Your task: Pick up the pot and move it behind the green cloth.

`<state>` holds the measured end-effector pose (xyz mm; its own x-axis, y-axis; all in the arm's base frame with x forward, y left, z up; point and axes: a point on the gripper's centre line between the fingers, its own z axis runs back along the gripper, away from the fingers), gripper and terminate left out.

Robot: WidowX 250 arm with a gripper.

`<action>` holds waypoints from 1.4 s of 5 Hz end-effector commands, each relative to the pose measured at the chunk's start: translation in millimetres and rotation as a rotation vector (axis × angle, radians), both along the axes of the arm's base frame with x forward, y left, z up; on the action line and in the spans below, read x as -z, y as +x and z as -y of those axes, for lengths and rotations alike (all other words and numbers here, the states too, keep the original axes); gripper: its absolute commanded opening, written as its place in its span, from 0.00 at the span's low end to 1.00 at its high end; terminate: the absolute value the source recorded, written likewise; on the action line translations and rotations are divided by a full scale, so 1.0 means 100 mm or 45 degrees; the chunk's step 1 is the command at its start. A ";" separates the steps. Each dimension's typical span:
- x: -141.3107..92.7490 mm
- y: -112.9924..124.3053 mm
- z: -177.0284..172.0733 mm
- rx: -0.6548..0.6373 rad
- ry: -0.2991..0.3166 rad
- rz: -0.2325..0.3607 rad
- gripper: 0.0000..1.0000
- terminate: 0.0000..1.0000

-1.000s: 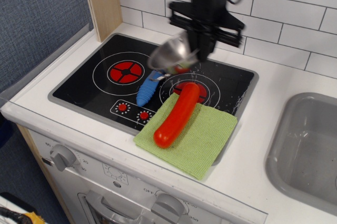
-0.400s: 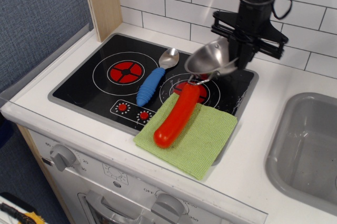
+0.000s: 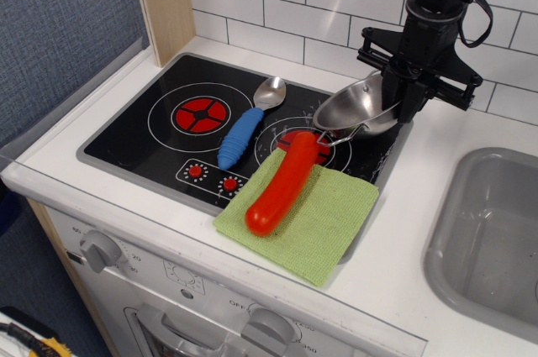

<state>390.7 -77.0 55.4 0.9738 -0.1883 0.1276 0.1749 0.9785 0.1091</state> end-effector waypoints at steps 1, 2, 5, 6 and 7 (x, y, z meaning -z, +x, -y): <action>-0.21 -0.07 0.05 -0.017 -0.065 0.042 1.00 0.00; -0.40 -0.17 0.03 -0.029 -0.156 0.068 1.00 0.00; -0.58 -0.31 -0.18 -0.083 -0.245 0.059 1.00 0.00; -0.58 -0.31 -0.18 -0.083 -0.245 0.059 1.00 0.00; -0.58 -0.31 -0.18 -0.083 -0.245 0.059 1.00 1.00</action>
